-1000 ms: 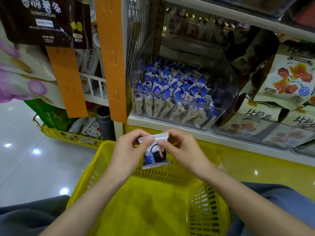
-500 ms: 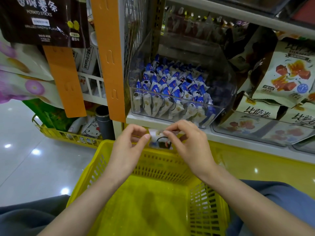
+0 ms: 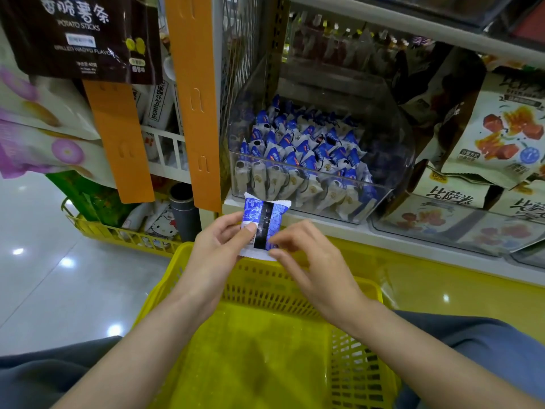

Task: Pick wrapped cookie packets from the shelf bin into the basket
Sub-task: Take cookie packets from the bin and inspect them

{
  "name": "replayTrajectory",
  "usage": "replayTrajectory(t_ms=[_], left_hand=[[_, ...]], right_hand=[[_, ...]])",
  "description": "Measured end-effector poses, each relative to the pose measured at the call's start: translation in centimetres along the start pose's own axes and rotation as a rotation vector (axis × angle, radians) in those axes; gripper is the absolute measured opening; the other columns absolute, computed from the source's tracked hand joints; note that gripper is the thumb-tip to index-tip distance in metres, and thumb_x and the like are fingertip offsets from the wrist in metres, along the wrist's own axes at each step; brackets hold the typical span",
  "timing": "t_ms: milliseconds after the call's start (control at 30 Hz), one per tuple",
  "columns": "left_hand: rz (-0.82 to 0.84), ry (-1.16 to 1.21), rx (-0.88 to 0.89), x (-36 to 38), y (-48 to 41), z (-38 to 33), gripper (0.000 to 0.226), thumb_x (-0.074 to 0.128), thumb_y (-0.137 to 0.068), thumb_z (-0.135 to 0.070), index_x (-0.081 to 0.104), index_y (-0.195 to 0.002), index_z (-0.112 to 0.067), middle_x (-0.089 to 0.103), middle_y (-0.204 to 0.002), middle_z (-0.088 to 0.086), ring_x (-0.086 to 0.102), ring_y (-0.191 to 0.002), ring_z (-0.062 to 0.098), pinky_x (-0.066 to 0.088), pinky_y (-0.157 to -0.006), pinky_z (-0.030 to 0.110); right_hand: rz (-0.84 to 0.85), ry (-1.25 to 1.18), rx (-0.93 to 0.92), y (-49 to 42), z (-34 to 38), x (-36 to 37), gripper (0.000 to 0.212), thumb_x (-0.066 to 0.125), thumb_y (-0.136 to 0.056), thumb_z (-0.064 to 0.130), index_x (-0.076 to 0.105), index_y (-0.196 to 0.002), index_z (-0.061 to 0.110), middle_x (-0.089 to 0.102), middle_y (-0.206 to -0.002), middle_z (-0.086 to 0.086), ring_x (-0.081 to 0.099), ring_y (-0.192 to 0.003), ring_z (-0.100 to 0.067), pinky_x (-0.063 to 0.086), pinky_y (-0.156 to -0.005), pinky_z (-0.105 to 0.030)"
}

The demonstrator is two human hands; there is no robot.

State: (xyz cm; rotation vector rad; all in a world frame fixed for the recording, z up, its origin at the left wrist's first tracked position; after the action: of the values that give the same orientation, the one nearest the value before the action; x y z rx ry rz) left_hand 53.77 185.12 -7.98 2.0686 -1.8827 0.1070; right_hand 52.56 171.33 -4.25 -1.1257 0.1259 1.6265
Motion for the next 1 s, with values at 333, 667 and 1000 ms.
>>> replayTrajectory(t_ms=[333,667,1000], left_hand=[[0.087,-0.203,0.184,0.8,0.3,-0.8,0.019,0.055,-0.09,-0.011,0.061,-0.106,-0.019,0.068,-0.107,0.001,0.063,-0.101,0.013,0.049,-0.087,0.022],[0.057,-0.731,0.515,1.1,1.2,-1.0,0.026,0.06,-0.087,-0.013,0.053,-0.107,-0.028,0.06,-0.101,-0.017,0.056,-0.095,-0.005,0.039,-0.077,0.004],[0.054,-1.022,0.53,0.7,1.5,-0.6,0.02,0.041,-0.094,-0.03,0.048,-0.11,-0.02,0.067,-0.082,0.0,0.06,-0.072,0.021,0.048,-0.065,0.04]], right_hand=[[0.085,-0.922,0.75,0.2,-2.3,1.5,0.028,0.055,-0.09,0.011,0.05,-0.118,0.01,0.066,-0.097,-0.01,0.064,-0.07,-0.007,0.053,-0.058,-0.02],[0.047,-0.899,0.716,-0.1,-2.2,1.9,0.018,0.054,-0.089,0.001,0.041,-0.101,0.005,0.063,-0.09,-0.006,0.063,-0.056,-0.005,0.053,-0.05,-0.022],[0.119,-0.429,0.512,0.9,-2.7,2.6,0.03,0.066,-0.083,0.016,0.039,-0.086,0.028,0.063,-0.09,0.009,0.066,-0.077,-0.011,0.056,-0.071,-0.044]])
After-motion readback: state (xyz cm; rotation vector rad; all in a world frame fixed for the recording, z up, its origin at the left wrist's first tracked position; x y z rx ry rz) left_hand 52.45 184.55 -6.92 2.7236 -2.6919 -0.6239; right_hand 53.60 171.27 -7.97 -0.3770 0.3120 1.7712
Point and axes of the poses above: each hand's wrist, its own y-axis away from the middle knuckle, its own x-axis out of the palm, z = x × y, the point moved 5 cm from there along -y, towards the middle knuckle
